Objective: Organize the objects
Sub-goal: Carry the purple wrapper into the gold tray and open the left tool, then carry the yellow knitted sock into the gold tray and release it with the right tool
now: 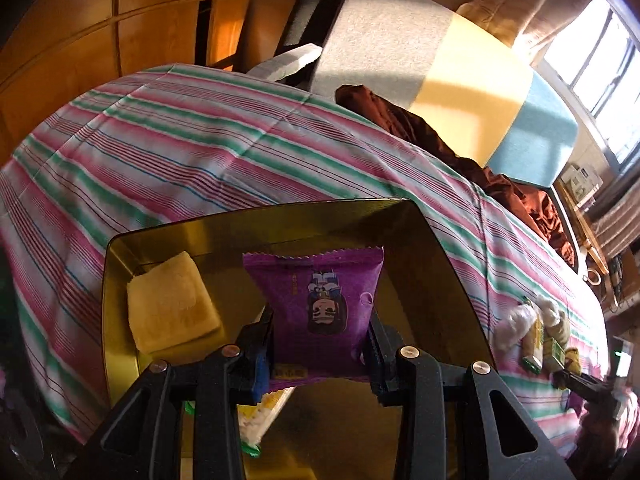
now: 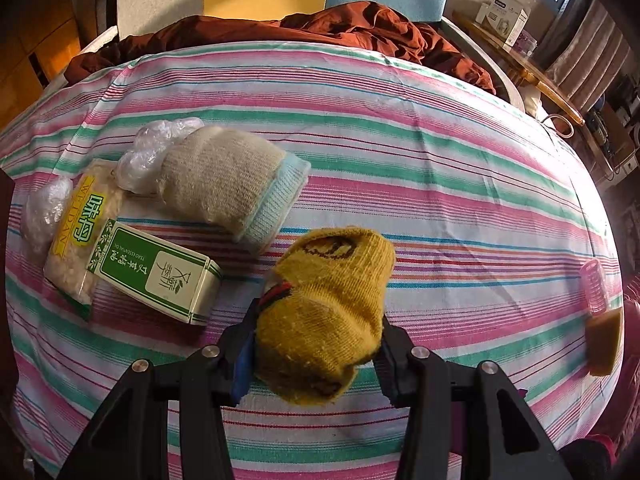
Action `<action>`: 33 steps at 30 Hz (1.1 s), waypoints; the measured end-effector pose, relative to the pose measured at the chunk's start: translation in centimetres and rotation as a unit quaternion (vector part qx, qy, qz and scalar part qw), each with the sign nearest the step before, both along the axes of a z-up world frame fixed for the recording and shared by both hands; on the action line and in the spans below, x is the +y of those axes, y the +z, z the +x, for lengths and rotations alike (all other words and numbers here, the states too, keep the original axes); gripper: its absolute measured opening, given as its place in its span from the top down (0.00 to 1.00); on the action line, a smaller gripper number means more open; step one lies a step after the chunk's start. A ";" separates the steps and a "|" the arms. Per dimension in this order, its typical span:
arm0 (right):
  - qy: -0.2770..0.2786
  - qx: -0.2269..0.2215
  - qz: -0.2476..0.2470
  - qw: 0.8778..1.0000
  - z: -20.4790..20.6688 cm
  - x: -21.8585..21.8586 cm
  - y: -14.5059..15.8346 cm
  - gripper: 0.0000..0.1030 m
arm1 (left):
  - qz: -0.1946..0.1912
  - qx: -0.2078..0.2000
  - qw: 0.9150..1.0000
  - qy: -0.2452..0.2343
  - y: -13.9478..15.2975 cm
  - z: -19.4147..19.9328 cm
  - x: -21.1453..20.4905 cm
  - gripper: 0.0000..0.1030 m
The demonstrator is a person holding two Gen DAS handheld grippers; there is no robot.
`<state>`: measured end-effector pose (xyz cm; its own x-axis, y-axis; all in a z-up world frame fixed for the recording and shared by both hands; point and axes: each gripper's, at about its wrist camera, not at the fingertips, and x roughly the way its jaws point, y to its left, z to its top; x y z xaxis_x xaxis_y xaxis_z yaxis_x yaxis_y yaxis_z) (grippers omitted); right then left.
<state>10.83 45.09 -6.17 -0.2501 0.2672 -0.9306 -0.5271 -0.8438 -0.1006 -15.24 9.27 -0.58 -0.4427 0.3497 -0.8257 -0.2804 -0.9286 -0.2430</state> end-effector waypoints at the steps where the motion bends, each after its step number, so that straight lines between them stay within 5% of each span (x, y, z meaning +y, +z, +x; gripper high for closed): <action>1: 0.001 0.000 0.000 1.000 -0.1 0.0 -0.1 0.52 | -0.008 0.001 1.000 0.003 -0.2 -0.6 0.1 0.63; 8: 0.000 0.002 -0.003 1.000 -0.1 0.2 -0.1 0.52 | -0.030 -0.004 0.999 0.025 -1.6 -3.6 -0.3 0.60; 12: 0.001 0.002 -0.003 1.000 -0.1 0.1 -0.1 0.52 | -0.007 -0.001 0.999 0.033 -0.8 -3.0 -1.4 0.42; 27: -0.003 0.005 0.006 1.000 -0.2 0.3 0.3 0.54 | -0.010 0.139 0.990 -0.003 4.1 9.8 -3.1 0.38; 33: -0.004 0.010 0.014 1.000 0.1 -0.1 0.8 0.54 | -0.021 0.162 0.986 -0.023 3.9 13.0 -2.7 0.37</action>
<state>10.94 45.01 -5.36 -0.2666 0.2959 -0.9173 -0.5363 -0.8363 -0.1139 -2.26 6.56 3.36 -0.6704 0.3444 -0.6573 -0.3786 -0.9205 -0.0961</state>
